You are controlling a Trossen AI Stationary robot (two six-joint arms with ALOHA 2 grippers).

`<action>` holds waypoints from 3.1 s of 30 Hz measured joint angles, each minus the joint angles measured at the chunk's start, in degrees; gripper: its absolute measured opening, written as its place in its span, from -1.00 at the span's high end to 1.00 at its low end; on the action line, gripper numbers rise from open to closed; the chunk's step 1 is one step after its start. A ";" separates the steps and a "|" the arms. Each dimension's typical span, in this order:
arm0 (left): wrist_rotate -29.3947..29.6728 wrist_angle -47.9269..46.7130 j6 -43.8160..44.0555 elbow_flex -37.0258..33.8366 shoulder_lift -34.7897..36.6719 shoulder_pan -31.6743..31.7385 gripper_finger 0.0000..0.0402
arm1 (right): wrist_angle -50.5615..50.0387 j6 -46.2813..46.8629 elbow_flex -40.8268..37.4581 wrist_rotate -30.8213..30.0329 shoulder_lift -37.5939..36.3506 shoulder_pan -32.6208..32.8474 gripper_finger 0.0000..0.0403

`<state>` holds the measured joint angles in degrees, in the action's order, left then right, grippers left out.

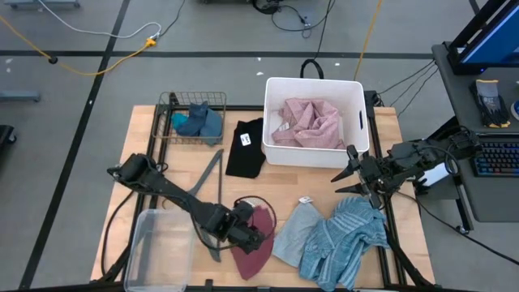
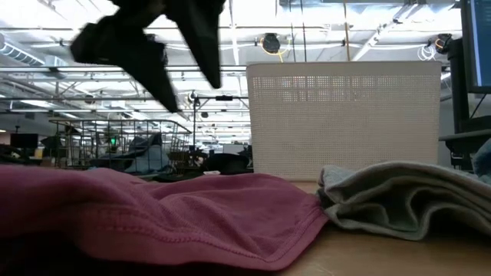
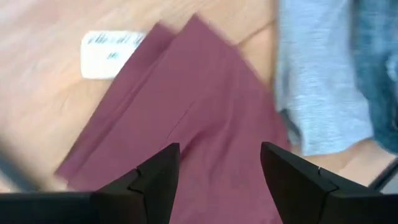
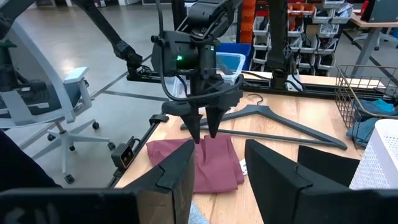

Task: Pick & Place Cloths
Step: Put the dark red boxers in the transparent bin

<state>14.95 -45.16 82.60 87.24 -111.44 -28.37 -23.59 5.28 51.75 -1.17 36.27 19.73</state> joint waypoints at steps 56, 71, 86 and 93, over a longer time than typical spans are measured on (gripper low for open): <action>-5.41 2.01 -27.46 0.09 3.24 8.98 0.99 | 0.17 0.21 -0.02 -0.24 0.26 -0.02 0.34; 15.96 15.02 -39.24 0.22 22.41 3.10 1.00 | 0.14 0.22 -0.02 -0.22 0.26 -0.02 0.34; 25.55 47.42 -85.29 0.28 24.85 -4.28 1.00 | 0.15 0.04 -0.02 -0.22 0.27 -0.01 0.34; 24.10 63.60 -111.27 0.28 24.90 -7.38 1.00 | 0.14 0.04 -0.02 -0.22 0.28 -0.02 0.34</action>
<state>39.05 18.44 -28.67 87.53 -86.54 -35.75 -23.46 5.32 51.72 -1.39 36.56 19.70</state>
